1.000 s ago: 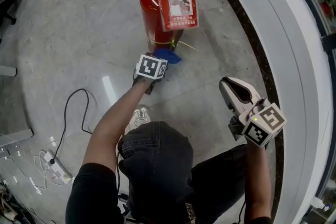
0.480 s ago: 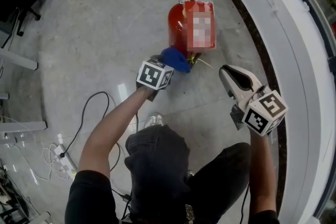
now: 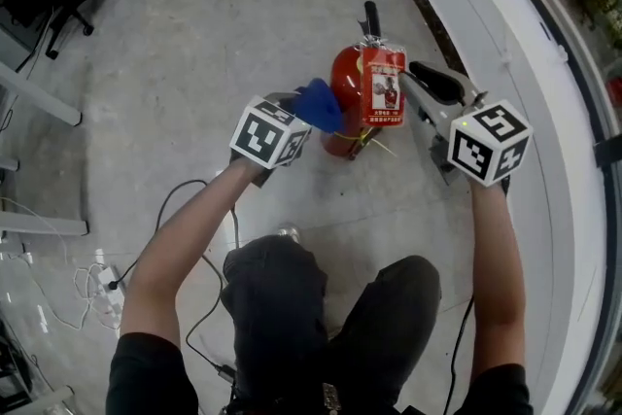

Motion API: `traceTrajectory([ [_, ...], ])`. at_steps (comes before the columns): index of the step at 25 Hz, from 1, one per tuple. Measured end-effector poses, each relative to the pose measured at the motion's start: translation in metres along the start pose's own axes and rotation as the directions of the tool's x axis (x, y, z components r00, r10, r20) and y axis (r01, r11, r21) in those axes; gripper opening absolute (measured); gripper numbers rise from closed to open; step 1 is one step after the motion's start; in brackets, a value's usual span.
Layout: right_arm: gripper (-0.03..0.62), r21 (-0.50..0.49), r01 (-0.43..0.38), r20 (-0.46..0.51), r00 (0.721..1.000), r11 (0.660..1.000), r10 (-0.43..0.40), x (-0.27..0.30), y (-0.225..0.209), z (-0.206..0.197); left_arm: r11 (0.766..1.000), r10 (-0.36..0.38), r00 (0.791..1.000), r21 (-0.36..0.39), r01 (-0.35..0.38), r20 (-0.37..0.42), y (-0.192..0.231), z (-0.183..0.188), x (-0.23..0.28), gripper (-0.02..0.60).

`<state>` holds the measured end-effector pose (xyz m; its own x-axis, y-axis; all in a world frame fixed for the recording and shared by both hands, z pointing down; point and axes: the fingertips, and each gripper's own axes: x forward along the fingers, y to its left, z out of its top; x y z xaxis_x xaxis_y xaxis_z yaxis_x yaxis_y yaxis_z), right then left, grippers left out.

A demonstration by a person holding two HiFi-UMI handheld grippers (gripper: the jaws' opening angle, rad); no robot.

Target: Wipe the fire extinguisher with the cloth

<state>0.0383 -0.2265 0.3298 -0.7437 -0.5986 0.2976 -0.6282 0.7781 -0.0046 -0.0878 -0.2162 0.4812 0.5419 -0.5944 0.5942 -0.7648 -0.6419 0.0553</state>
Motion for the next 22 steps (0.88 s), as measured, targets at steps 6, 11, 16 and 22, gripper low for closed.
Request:
traceTrajectory([
  [6, 0.109, 0.01, 0.001, -0.018, 1.0, 1.0, -0.001, 0.043, -0.032, 0.035, 0.999, -0.014, 1.0, 0.05, 0.013, 0.016, 0.008, 0.036, -0.02, 0.04],
  [11, 0.186, 0.053, -0.024, -0.07, 0.997, 0.998, 0.028, 0.085, -0.05, 0.044, 0.997, -0.034, 0.999, 0.064, 0.033, 0.02, 0.019, 0.048, -0.026, 0.04],
  [16, 0.209, 0.133, -0.075, -0.114, 0.989, 0.988, 0.091, 0.125, -0.061, 0.042, 0.995, -0.074, 0.997, 0.065, 0.073, 0.011, 0.026, 0.053, -0.025, 0.04],
  [22, 0.129, 0.252, -0.151, -0.126, 0.974, 0.956, 0.187, 0.143, -0.063, 0.033, 0.991, -0.109, 0.994, 0.079, 0.107, 0.021, 0.027, 0.064, -0.017, 0.04],
])
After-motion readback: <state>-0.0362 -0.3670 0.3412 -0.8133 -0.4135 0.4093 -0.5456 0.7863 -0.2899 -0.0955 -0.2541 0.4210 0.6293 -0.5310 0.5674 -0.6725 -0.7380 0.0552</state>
